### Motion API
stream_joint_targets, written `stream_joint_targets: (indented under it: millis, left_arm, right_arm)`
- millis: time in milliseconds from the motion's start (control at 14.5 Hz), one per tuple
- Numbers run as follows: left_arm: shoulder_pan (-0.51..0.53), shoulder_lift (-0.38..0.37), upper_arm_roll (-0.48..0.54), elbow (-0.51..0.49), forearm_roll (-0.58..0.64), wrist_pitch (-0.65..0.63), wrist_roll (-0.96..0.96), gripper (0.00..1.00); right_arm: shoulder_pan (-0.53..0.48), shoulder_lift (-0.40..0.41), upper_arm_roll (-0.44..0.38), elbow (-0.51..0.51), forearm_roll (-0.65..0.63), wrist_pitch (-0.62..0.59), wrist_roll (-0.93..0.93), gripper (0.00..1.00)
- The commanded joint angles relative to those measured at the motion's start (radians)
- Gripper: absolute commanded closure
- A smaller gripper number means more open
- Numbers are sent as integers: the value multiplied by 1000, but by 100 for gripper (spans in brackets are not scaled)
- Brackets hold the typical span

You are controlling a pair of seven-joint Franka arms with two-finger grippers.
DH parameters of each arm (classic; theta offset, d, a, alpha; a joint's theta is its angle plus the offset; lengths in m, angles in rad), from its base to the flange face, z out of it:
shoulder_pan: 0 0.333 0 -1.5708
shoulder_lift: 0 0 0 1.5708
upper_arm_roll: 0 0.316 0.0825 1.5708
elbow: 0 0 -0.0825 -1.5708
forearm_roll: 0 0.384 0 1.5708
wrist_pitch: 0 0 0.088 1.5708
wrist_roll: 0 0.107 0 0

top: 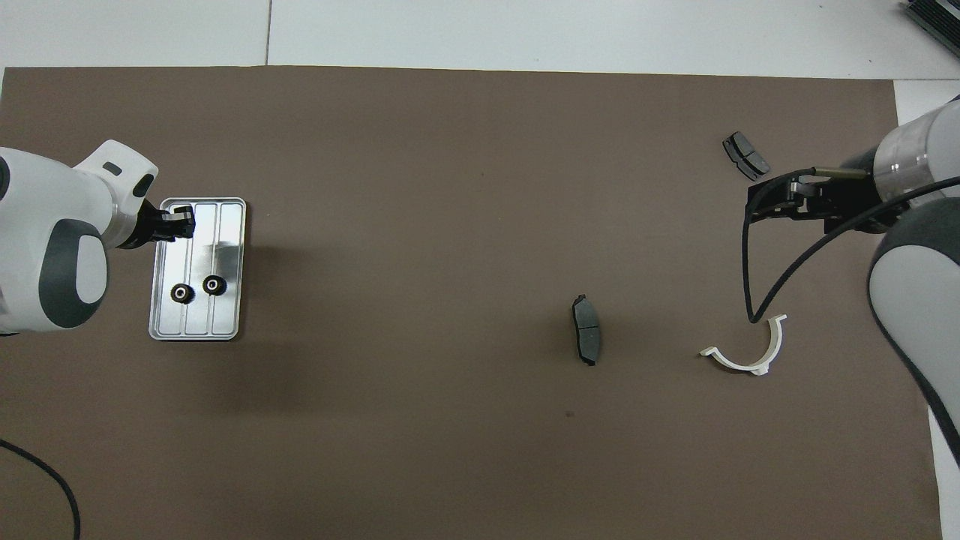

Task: Pick bearing gear from pile to tray
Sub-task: 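Lower the third gear onto the tray and open the left gripper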

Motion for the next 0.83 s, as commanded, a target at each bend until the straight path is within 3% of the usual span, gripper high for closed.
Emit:
stream_joint_targets:
  millis: [0, 69, 138, 207, 275, 482, 758]
  left_arm:
    - [23, -2, -6, -63, -15, 63, 65, 100]
    - [24, 5, -6, -73, -15, 81, 65, 95]
    - [20, 9, -6, -83, -15, 98, 67, 58]
    - [13, 11, -6, -80, -15, 100, 67, 14]
    - [8, 12, -6, -74, -15, 98, 73, 0]
    - [-13, 3, -6, -37, -4, 54, 73, 0]
    - [-61, -78, -16, 37, -3, -120, 76, 0]
  right_arm:
    - [28, -25, -85, -4, 27, -35, -76, 0]
    - [79, -25, -142, 3, 25, -40, -90, 0]
    - [116, -23, -191, 3, 25, -40, -94, 0]
    - [140, -23, -219, 4, 25, -40, -93, 0]
    - [171, -23, -240, 4, 14, -38, -93, 0]
    - [256, -23, -321, 4, 13, -41, -88, 0]
    - [283, -38, -323, -33, 13, -25, -82, 0]
